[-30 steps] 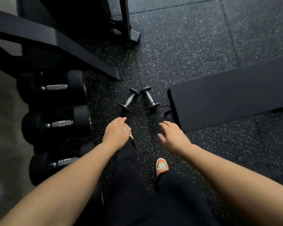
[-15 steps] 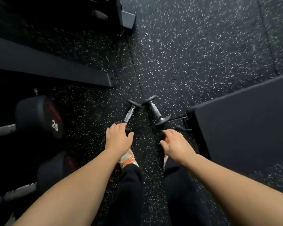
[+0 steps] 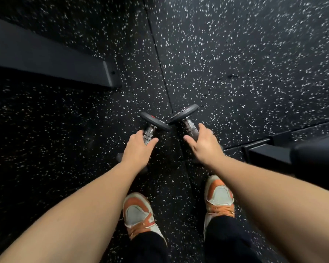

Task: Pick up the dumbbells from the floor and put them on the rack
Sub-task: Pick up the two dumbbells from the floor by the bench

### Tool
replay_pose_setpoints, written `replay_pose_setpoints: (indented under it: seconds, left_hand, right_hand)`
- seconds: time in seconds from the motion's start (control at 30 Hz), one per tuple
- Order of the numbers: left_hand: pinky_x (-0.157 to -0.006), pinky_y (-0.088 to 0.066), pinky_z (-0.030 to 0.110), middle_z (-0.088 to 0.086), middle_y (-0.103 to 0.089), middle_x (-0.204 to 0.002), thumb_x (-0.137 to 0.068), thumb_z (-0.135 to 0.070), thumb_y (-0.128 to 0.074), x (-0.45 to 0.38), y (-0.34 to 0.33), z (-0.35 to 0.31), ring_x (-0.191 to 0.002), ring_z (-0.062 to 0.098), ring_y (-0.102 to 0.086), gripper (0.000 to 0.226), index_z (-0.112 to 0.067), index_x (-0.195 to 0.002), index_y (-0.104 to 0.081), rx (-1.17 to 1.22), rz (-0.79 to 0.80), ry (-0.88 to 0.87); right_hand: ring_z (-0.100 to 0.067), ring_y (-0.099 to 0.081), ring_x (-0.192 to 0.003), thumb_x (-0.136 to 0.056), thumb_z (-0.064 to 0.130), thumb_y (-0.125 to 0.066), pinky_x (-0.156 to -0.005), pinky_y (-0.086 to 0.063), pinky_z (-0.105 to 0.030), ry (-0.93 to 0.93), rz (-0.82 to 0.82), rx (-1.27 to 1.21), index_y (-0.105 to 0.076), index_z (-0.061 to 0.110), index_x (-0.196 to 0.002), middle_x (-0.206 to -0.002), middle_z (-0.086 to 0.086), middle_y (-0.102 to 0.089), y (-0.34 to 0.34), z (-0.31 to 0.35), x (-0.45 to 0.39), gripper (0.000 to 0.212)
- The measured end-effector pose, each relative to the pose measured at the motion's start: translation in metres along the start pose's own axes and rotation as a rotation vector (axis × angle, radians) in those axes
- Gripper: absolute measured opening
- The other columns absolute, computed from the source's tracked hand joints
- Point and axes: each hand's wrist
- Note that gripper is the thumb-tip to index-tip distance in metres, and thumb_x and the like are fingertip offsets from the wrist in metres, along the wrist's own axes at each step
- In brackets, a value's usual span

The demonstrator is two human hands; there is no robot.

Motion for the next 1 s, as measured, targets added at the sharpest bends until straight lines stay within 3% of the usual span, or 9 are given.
replay_pose_setpoints:
  seconds: [0.1, 0.17, 0.37, 0.47, 0.6, 0.77, 0.87, 0.93, 1.0]
  left_hand:
    - [-0.081, -0.044, 0.043, 0.003, -0.06, -0.106, -0.089, -0.058, -0.05, -0.018, -0.01, 0.007, -0.096, 0.027, -0.057, 0.047, -0.022, -0.118, -0.048, 0.056, 0.038, 0.032]
    - [-0.076, -0.041, 0.042, 0.001, -0.061, -0.095, -0.089, -0.06, -0.048, -0.026, -0.015, 0.011, -0.088, 0.027, -0.057, 0.042, -0.023, -0.109, -0.047, 0.042, 0.046, 0.041]
    - [-0.066, -0.038, 0.04, 0.001, -0.059, -0.079, -0.088, -0.068, -0.041, -0.036, -0.02, 0.015, -0.075, 0.024, -0.056, 0.048, -0.021, -0.093, -0.046, 0.042, 0.022, 0.032]
    - [-0.059, -0.034, 0.037, 0.002, -0.06, -0.079, -0.089, -0.068, -0.04, -0.037, -0.019, 0.017, -0.071, 0.019, -0.055, 0.047, -0.022, -0.09, -0.047, 0.067, 0.011, 0.036]
    - [-0.062, -0.036, 0.038, 0.003, -0.06, -0.079, -0.09, -0.066, -0.042, -0.032, -0.019, 0.014, -0.071, 0.019, -0.055, 0.048, -0.019, -0.091, -0.049, 0.107, 0.007, 0.05]
    - [-0.061, -0.032, 0.035, -0.001, -0.057, -0.076, -0.09, -0.064, -0.044, -0.007, -0.02, 0.011, -0.067, 0.012, -0.05, 0.041, -0.024, -0.093, -0.05, 0.226, -0.054, 0.123]
    - [-0.06, -0.04, 0.036, 0.006, -0.062, -0.079, -0.088, -0.068, -0.043, 0.019, -0.015, 0.006, -0.07, 0.023, -0.058, 0.048, -0.021, -0.094, -0.053, 0.32, -0.085, 0.177]
    - [-0.071, -0.053, 0.045, 0.017, -0.067, -0.086, -0.087, -0.069, -0.043, 0.038, -0.006, 0.0, -0.08, 0.04, -0.064, 0.052, -0.019, -0.096, -0.054, 0.413, -0.099, 0.218]
    - [-0.078, -0.055, 0.056, 0.023, -0.067, -0.09, -0.086, -0.07, -0.044, 0.061, 0.007, -0.011, -0.083, 0.045, -0.065, 0.055, -0.018, -0.098, -0.054, 0.506, -0.123, 0.252]
  right_hand:
    - [-0.04, -0.052, -0.118, -0.095, 0.055, -0.052, -0.092, -0.043, -0.046, -0.028, 0.041, -0.043, -0.034, 0.008, -0.142, -0.132, -0.021, -0.055, -0.009, -0.006, -0.025, 0.069]
    - [-0.037, -0.056, -0.101, -0.095, 0.055, -0.052, -0.081, -0.043, -0.042, -0.05, 0.088, -0.069, -0.04, 0.009, -0.132, -0.118, -0.019, -0.062, -0.014, -0.008, -0.039, 0.06]
    - [-0.019, -0.052, -0.069, -0.091, 0.06, -0.054, -0.06, -0.036, -0.037, -0.025, 0.037, -0.151, -0.048, 0.012, -0.101, -0.079, -0.002, -0.057, -0.027, -0.017, -0.054, 0.049]
    - [-0.021, -0.055, -0.07, -0.091, 0.06, -0.055, -0.059, -0.038, -0.037, -0.016, 0.029, -0.181, -0.046, 0.015, -0.095, -0.079, -0.005, -0.059, -0.029, -0.018, -0.054, 0.046]
    - [-0.024, -0.054, -0.072, -0.091, 0.057, -0.056, -0.059, -0.036, -0.036, -0.018, 0.032, -0.205, -0.048, 0.012, -0.096, -0.081, -0.006, -0.059, -0.026, -0.019, -0.051, 0.046]
    - [-0.011, -0.049, -0.067, -0.092, 0.055, -0.057, -0.053, -0.032, -0.028, -0.022, 0.009, -0.221, -0.047, 0.017, -0.091, -0.078, 0.001, -0.055, -0.015, -0.016, -0.03, 0.039]
    - [-0.015, -0.051, -0.066, -0.092, 0.056, -0.056, -0.053, -0.033, -0.03, -0.035, -0.001, -0.243, -0.05, 0.017, -0.094, -0.077, 0.001, -0.057, -0.001, -0.009, -0.005, 0.039]
    - [-0.019, -0.055, -0.068, -0.091, 0.057, -0.057, -0.056, -0.038, -0.032, -0.048, 0.001, -0.262, -0.052, 0.018, -0.094, -0.079, -0.002, -0.06, 0.011, 0.0, 0.013, 0.039]
    - [-0.024, -0.059, -0.069, -0.089, 0.056, -0.058, -0.062, -0.051, -0.041, -0.066, 0.012, -0.301, -0.052, 0.017, -0.094, -0.085, -0.01, -0.065, 0.027, 0.012, 0.035, 0.04]
Point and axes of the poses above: each hand's wrist, its own x-axis away from the middle knuckle, its own y-axis out of the back of the hand, z = x × y
